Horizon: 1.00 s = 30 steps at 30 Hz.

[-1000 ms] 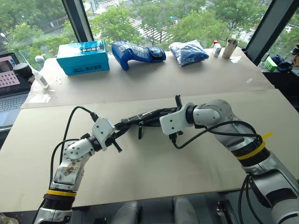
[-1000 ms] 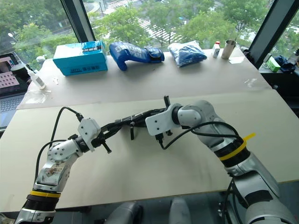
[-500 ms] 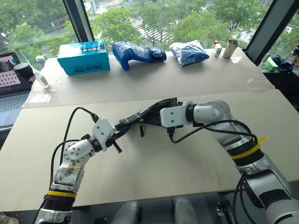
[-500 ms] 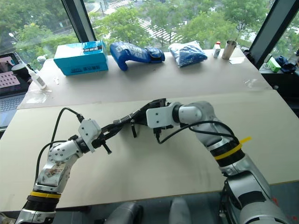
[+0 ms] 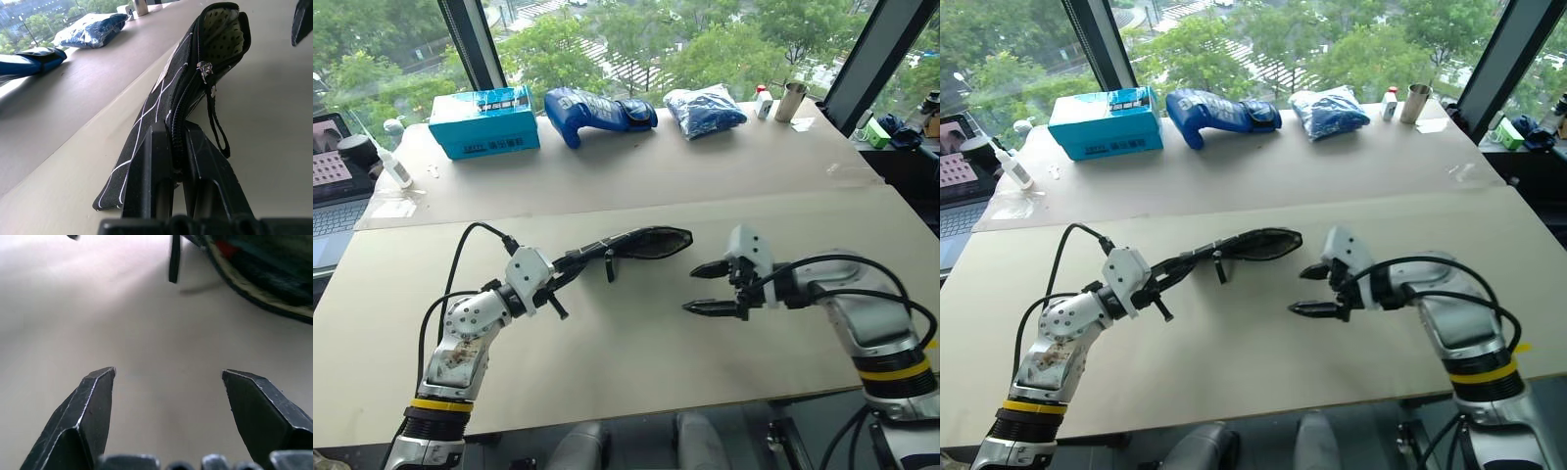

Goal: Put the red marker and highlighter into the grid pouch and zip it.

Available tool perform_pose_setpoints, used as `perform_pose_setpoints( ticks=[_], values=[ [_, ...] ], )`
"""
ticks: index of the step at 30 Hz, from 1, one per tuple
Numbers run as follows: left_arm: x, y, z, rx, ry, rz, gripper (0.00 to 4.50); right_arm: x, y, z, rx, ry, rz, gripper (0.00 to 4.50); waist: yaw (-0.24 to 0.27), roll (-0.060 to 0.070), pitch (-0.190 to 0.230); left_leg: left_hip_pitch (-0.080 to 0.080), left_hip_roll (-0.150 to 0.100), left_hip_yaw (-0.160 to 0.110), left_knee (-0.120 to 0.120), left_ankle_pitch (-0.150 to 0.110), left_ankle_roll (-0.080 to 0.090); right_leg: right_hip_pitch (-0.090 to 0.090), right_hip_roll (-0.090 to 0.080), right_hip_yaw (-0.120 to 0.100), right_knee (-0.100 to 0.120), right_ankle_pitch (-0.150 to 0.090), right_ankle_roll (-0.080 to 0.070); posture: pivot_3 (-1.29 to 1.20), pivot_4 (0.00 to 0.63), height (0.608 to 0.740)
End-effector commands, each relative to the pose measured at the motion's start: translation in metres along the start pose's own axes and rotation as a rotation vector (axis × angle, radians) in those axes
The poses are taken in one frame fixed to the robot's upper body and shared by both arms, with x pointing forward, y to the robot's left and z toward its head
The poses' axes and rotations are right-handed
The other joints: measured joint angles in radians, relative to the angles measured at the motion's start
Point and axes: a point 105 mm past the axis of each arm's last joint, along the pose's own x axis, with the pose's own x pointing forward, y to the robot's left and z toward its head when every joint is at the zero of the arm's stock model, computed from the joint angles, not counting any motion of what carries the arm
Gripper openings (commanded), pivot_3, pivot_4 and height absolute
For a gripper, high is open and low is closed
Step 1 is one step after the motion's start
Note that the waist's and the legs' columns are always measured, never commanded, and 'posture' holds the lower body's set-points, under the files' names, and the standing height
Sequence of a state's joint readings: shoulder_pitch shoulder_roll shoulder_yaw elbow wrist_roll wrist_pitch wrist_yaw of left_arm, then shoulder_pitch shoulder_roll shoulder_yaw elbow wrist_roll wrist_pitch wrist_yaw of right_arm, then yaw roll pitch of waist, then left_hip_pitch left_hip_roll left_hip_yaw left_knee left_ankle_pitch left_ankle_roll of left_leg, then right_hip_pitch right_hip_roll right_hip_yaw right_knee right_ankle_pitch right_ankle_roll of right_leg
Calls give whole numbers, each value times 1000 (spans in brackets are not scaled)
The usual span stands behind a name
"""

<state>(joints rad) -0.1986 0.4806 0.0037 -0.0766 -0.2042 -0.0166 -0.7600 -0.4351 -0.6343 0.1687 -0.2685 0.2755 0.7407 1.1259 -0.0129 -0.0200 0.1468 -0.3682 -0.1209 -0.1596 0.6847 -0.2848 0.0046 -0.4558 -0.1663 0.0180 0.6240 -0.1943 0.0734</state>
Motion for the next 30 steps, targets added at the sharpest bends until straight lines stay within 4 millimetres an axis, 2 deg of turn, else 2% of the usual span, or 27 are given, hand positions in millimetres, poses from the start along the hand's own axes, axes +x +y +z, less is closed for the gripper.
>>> perform_pose_setpoints(
  ticks=[1, 3, 6, 12, 17, 21, 27, 29, 30],
  values=[
    [2, 2, 15, 22, -53, -2, 0, 27, -2, 0, 22, 9, -56, 3825, 1, 0, 0, 0, 0, 0, 1, 0, 0, 0, 0, 0, 0, 0, 0, 0, 150, 740],
    [3, 1, 15, 22, -54, -6, 0, 50, -7, 8, 43, -3, -89, 3825, 0, 0, 0, 0, -1, 0, 1, 0, 0, 0, 0, 0, 0, 0, 0, 0, 150, 740],
    [5, -1, 16, 26, -56, -9, 0, 71, -9, 24, 30, -31, -111, 3825, -1, 0, 0, 0, -1, 0, 1, 0, -1, -1, 0, 0, 0, 1, 0, 0, 150, 740],
    [6, -3, 17, 26, -59, -8, 0, 89, -18, 48, -13, -70, -157, 3825, 0, 0, 0, -1, -1, -1, 1, 1, -1, -1, 0, 0, 0, 1, 0, 0, 150, 740],
    [5, -3, 14, 24, -55, -4, 0, 96, -23, 61, -10, -96, -177, 3825, -5, 0, 0, 0, -1, -1, 1, 1, -1, -1, 0, 0, 1, 1, 0, 0, 150, 740],
    [4, -4, 12, 21, -53, 1, 0, 97, -22, 68, -11, -110, -170, 2902, -7, 0, 0, -1, -1, -1, 1, 1, -1, -1, 0, 0, 2, 2, 0, 0, 150, 740],
    [5, -6, 10, 14, -51, -1, 0, 95, -24, 72, -3, -127, -174, 728, -8, 0, 0, -1, -1, -1, 1, 0, -1, -1, 0, 0, 2, 2, 0, 0, 150, 740],
    [5, -6, 10, 14, -51, -2, 0, 95, -23, 72, -4, -131, -165, 131, -8, 0, 0, -1, -1, -1, 1, 0, -1, -1, 0, 0, 2, 2, 0, 0, 150, 740],
    [5, -6, 10, 15, -51, -2, 0, 93, -23, 71, -4, -132, -164, 18, -8, 0, 0, -1, -1, -1, 1, 0, -1, -1, 0, 0, 2, 2, 0, 0, 150, 740]
  ],
)
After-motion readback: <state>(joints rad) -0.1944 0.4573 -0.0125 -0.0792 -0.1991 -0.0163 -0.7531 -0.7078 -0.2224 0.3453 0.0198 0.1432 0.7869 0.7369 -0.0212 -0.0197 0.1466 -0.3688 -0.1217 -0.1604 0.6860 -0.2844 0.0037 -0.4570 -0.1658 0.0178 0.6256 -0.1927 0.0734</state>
